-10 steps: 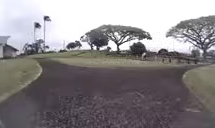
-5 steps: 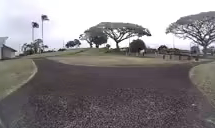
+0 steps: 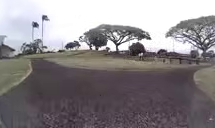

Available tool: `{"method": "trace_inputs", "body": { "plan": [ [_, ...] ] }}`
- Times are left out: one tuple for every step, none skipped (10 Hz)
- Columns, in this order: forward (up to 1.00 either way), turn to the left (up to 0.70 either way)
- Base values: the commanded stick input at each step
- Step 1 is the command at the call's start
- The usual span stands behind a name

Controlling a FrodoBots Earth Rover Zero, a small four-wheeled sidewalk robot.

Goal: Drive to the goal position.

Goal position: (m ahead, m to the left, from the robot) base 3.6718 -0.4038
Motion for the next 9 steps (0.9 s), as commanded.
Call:
{"method": "trace_inputs", "body": {
  "plan": [
    [0.7, -0.16],
    [0.7, -0.34],
    [0.7, -0.22],
    [0.7, -0.13],
    [0.7, -0.35],
    [0.7, -0.35],
    [0.7, -0.35],
    [0.7, -0.35],
    [0.7, -0.35]
  ]
}}
